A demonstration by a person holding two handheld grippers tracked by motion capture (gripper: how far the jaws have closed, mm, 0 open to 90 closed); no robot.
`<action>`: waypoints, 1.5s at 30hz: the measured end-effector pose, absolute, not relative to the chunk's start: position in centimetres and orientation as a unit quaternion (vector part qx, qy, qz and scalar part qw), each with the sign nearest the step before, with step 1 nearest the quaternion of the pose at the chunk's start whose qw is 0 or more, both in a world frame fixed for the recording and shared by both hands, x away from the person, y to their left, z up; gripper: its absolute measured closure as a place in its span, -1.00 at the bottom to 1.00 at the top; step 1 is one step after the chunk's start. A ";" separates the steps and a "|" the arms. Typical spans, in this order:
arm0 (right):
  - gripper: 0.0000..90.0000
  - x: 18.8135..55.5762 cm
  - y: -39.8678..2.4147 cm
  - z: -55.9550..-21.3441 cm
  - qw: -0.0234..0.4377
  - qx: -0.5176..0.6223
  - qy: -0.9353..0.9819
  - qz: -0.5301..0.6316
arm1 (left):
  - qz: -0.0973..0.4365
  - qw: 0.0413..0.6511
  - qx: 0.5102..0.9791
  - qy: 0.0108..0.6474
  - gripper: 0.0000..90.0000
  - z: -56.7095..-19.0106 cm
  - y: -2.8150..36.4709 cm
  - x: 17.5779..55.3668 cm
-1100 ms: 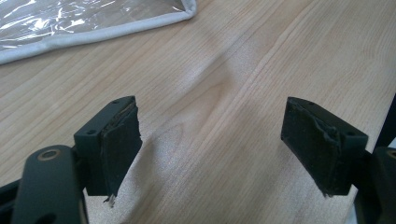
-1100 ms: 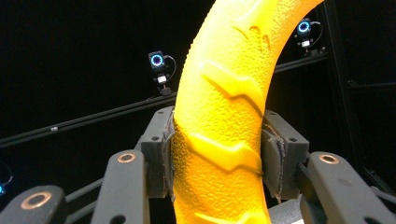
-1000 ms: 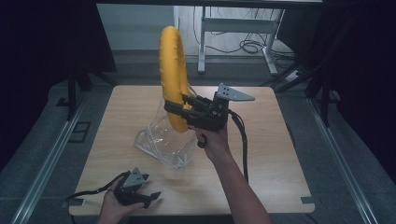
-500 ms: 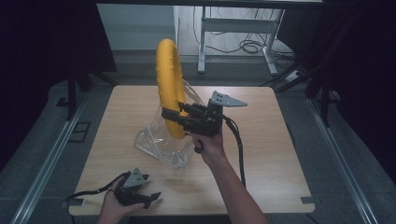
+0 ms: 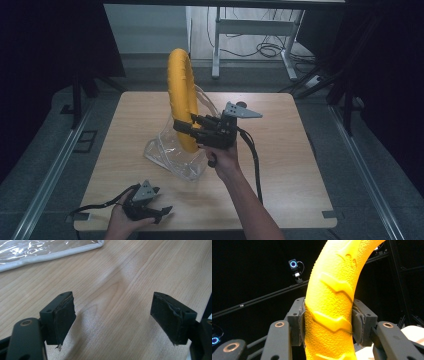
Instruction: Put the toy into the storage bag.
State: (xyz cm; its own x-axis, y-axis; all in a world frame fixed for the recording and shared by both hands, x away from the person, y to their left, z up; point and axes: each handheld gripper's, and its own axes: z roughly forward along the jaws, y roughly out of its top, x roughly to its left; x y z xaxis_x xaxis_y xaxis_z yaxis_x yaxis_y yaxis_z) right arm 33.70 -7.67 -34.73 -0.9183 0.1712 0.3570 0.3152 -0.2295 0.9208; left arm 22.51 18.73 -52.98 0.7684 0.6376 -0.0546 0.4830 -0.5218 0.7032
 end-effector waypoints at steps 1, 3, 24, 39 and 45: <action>0.15 33.7 -7.7 -34.8 0.048 -0.197 -0.622 -0.757 | 0.106 0.367 0.866 0.324 -0.56 -53.0 18.7 22.5; 0.15 33.7 -7.6 -35.0 0.048 -0.196 -0.621 -0.757 | 0.105 0.367 0.866 0.323 -0.56 -53.0 18.7 22.5; 0.15 34.0 -7.2 -37.8 0.071 -0.216 -0.625 -0.747 | 0.106 0.366 0.866 0.323 -0.56 -53.0 18.7 22.5; 0.15 34.7 -7.2 -40.1 0.080 -0.241 -0.628 -0.736 | 0.105 0.364 0.868 0.320 -0.56 -53.0 18.8 22.5; 0.15 34.6 -7.3 -40.6 0.078 -0.241 -0.628 -0.736 | 0.105 0.365 0.868 0.320 -0.56 -53.0 18.8 22.5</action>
